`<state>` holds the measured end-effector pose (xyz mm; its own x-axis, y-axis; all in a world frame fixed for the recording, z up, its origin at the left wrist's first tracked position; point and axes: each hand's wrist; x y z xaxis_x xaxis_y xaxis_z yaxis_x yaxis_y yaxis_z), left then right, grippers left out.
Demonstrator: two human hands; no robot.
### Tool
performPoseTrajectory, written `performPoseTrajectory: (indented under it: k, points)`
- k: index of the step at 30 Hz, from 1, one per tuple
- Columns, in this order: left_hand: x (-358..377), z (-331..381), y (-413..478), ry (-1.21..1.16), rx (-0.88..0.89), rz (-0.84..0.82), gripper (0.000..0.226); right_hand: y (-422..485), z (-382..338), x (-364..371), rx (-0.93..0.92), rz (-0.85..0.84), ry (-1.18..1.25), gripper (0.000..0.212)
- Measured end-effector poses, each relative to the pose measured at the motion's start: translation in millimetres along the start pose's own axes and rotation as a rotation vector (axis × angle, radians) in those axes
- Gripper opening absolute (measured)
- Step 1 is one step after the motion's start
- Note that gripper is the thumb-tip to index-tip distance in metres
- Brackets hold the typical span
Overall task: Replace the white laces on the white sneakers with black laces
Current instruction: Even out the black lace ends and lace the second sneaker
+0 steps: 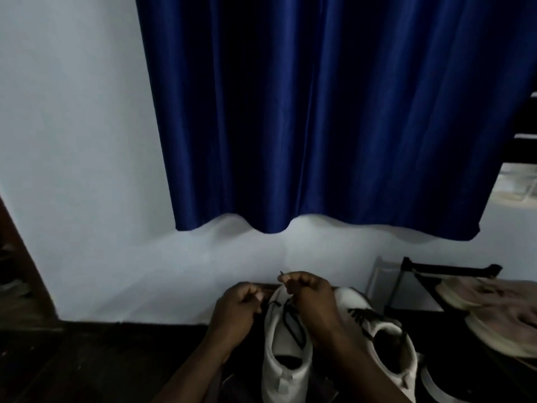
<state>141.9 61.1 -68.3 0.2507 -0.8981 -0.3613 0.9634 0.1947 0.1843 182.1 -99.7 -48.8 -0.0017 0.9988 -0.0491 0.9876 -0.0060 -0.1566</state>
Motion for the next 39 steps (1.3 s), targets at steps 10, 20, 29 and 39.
performPoseTrajectory:
  k: [10,20,29,39]
  points:
    - [25.1,-26.9,-15.6,-0.055,0.035,0.078,0.022,20.0,-56.0,-27.0,-0.365,0.338,0.063,0.015]
    - [27.0,4.4,-16.3,-0.117,0.048,-0.048,0.035,7.6,-54.4,-23.7,-0.834,0.441,-0.561,0.008]
    - [19.1,-6.3,-7.6,-0.026,-0.046,0.01,0.034,10.6,30.1,-10.3,-0.314,0.102,-0.561,0.009]
    - [28.5,-16.5,-8.4,-0.19,-0.093,0.212,0.021,9.4,34.9,-15.1,-0.358,0.016,-0.644,0.034]
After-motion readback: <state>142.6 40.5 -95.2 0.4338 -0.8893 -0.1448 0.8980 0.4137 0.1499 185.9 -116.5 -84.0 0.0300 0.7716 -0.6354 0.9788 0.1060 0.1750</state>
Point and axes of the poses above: each hand's wrist, its own y-axis towards the middle knuckle, its own x-axis out of the palm, z = x × y, and after that the axes turned 9 degrees about x, right-handed
